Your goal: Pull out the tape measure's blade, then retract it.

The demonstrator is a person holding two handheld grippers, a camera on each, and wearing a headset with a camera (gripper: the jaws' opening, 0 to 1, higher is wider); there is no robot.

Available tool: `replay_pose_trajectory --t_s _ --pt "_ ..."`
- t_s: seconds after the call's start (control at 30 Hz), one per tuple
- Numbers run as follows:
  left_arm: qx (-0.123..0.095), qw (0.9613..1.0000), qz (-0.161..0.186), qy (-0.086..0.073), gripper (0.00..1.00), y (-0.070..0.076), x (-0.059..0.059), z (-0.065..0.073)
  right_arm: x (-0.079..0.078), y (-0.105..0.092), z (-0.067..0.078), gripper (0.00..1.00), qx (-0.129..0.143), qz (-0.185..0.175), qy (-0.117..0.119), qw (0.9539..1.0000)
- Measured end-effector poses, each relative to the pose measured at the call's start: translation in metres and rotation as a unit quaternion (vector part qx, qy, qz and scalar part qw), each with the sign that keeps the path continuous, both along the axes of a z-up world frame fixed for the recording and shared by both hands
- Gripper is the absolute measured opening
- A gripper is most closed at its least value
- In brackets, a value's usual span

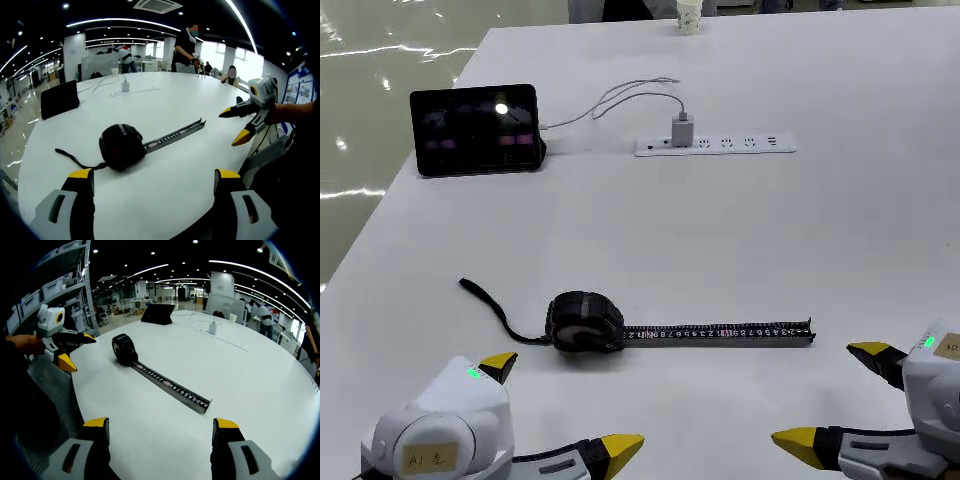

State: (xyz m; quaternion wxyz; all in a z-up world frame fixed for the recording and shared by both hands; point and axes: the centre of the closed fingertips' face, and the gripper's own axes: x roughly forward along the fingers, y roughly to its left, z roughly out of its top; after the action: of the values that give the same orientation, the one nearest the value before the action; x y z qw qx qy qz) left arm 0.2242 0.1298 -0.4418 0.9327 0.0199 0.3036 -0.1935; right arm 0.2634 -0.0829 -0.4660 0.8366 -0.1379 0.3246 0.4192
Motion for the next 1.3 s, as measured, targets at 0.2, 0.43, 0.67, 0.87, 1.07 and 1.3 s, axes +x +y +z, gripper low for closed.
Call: replay_pose_trajectory --t_s 0.2,0.43,0.67,0.87,1.07,1.3 --pt "-0.007 0.9996 0.027 -0.002 0.99 -0.001 -0.004 0.001 -0.004 0.004 0.007 0.89 0.008 -0.029 -0.007 0.9995" --pt "-0.013 0.998 0.062 -0.003 0.99 0.003 -0.01 0.004 -0.013 0.01 0.012 0.93 0.022 -0.056 0.0 0.9982" --pt "-0.001 0.9981 0.061 -0.005 0.99 0.0 -0.01 0.005 -0.013 0.011 0.021 0.97 0.026 -0.082 -0.012 0.9962" --pt "0.001 0.9978 0.066 -0.01 0.99 -0.001 -0.006 0.007 -0.013 0.012 0.026 0.99 0.031 -0.1 -0.017 0.9943" --pt "0.008 0.9974 0.071 -0.011 0.99 -0.001 -0.005 0.008 -0.015 0.017 0.029 0.99 0.035 -0.107 -0.016 0.9935" --pt "0.012 0.997 0.075 -0.013 0.99 0.002 -0.004 0.009 -0.017 0.02 0.029 0.99 0.037 -0.107 -0.014 0.9935"
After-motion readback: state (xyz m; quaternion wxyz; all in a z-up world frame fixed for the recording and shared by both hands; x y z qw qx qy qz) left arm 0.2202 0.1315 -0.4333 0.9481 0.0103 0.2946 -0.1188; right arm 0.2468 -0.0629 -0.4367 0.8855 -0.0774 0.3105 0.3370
